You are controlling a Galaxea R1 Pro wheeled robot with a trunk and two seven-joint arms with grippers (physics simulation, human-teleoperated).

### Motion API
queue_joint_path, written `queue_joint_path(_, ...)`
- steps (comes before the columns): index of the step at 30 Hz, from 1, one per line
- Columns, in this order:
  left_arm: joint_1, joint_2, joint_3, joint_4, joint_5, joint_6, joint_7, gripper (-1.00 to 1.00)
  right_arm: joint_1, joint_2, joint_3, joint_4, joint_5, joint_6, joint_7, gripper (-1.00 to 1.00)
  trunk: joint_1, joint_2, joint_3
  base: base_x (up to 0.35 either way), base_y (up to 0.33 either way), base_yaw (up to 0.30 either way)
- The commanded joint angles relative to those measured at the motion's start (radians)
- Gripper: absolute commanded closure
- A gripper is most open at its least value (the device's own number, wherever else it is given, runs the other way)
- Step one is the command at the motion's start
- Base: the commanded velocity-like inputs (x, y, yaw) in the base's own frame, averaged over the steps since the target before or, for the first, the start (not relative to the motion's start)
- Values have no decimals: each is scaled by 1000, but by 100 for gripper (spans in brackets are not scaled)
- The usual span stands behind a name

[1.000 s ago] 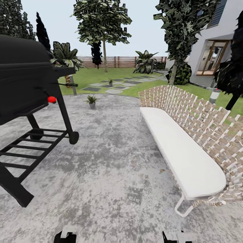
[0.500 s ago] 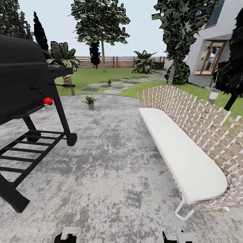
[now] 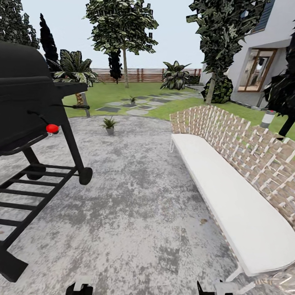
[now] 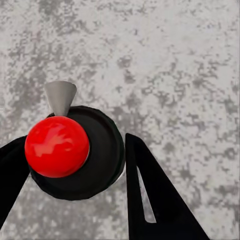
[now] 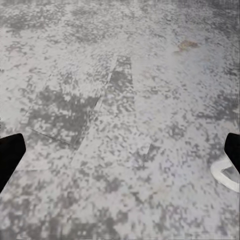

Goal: Pick up the pesticide atomizer in the garden and spray insectifuge to fully cover both potted plants in the garden.

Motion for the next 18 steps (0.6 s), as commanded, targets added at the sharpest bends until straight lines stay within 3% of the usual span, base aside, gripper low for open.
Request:
queue_joint_path(1,-1,0,-8,1,7,-3,-1,100,0,0,-2,0,5,-3,0,-100,0,0,-1,333,125,0)
queue_joint_path(18,-1,-1,-8,1,7,-3,-1,100,0,0,-2,0,5,-3,0,-100,0,0,-1,297,205,0)
